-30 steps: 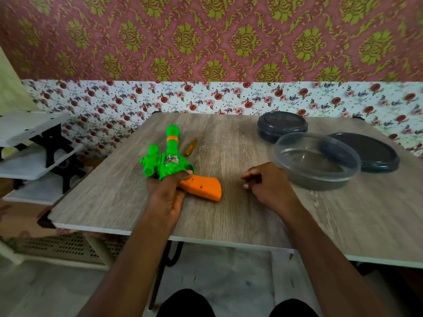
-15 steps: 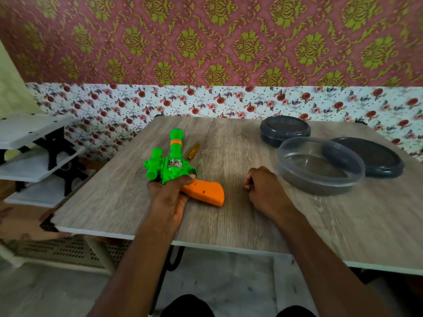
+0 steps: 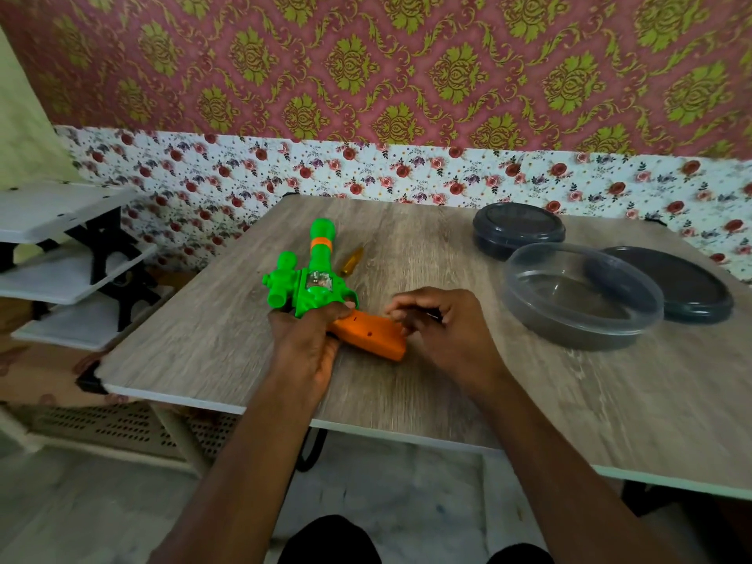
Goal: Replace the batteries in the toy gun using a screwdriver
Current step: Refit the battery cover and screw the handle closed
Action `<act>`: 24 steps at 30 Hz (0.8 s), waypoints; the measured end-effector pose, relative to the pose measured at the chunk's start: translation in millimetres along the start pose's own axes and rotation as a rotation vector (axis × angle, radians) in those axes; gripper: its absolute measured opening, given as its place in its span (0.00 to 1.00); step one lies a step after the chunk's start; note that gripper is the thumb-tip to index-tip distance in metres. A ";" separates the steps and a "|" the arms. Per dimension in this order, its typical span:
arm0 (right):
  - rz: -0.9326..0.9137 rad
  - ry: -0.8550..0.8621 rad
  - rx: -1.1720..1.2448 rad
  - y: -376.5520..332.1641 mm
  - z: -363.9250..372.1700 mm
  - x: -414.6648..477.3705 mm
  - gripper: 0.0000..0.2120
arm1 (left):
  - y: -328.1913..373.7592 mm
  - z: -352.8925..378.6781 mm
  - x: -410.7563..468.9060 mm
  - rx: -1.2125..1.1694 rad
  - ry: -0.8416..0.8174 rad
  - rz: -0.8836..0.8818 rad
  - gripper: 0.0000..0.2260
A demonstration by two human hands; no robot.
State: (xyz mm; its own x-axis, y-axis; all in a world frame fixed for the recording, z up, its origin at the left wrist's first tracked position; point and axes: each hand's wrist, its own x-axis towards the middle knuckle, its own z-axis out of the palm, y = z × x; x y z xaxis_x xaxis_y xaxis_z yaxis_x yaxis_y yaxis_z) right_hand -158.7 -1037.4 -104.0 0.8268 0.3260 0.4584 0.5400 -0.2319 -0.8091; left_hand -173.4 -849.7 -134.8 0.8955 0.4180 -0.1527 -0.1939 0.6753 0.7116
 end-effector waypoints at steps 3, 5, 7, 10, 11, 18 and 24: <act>-0.020 -0.022 0.142 -1.6 11.6 3.1 0.09 | 1.2 0.2 0.3 -0.005 0.004 0.006 0.41; -0.043 -0.040 0.122 -1.9 13.9 4.8 0.09 | 1.3 0.1 0.4 0.002 0.004 0.006 0.42; -0.063 -0.042 0.072 -0.3 15.4 6.3 0.09 | 0.7 0.2 1.2 0.000 -0.001 0.008 0.40; -0.061 -0.052 -0.015 2.2 19.8 5.9 0.07 | -0.5 -0.3 1.9 0.001 -0.008 0.013 0.37; -0.048 -0.066 -0.029 2.8 21.9 4.9 0.07 | -0.7 -0.6 2.0 0.004 -0.011 0.013 0.36; 0.005 -0.127 -0.023 5.4 28.1 6.0 0.10 | 1.6 0.3 -0.8 0.039 -0.005 0.001 0.35; 0.046 -0.134 -0.011 1.8 26.6 4.7 0.12 | 1.0 0.5 -1.3 0.035 -0.007 0.004 0.34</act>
State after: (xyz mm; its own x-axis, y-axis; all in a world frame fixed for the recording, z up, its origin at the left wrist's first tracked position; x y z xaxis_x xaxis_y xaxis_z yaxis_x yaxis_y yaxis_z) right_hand -158.0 -1011.9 -113.2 0.8225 0.4340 0.3676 0.5046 -0.2586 -0.8237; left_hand -174.6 -849.9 -133.5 0.8974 0.4164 -0.1456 -0.1832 0.6520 0.7358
